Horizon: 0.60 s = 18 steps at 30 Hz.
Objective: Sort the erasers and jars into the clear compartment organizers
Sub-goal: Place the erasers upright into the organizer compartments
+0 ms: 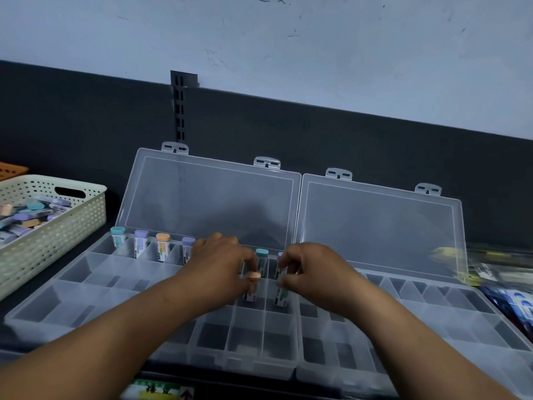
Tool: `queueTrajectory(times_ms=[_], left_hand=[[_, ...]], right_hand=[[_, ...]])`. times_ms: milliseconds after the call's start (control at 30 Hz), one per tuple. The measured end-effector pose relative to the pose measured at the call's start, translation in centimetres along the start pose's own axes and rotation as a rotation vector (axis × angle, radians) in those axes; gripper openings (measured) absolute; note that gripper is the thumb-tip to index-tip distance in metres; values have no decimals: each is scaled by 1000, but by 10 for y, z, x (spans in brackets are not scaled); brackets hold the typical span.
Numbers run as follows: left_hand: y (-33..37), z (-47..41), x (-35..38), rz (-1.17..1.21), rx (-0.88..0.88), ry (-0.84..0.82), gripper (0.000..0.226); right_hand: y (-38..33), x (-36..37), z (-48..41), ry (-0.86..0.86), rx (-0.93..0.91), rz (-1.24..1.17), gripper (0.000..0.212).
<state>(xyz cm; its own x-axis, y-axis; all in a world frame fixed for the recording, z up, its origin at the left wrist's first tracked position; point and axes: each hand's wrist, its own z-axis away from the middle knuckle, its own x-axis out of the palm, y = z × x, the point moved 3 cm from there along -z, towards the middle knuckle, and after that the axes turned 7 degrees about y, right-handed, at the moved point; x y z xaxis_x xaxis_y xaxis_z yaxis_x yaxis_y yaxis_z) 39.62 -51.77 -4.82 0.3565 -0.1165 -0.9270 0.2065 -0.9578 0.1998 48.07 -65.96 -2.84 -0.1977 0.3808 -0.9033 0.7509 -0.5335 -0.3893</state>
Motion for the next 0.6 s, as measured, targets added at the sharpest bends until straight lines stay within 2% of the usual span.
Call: queueTrajectory(times_ms=[200, 333, 600], left_hand=[[-11, 6, -19, 132, -25, 21, 35], [-35, 13, -38, 179, -44, 57, 33], [-135, 39, -101, 171, -152, 161, 38]], right_hand=[[-23, -9, -9, 89, -76, -34, 13], [-54, -5, -22, 111, -148, -9, 18], [-158, 24, -69, 76, -288, 55, 27]])
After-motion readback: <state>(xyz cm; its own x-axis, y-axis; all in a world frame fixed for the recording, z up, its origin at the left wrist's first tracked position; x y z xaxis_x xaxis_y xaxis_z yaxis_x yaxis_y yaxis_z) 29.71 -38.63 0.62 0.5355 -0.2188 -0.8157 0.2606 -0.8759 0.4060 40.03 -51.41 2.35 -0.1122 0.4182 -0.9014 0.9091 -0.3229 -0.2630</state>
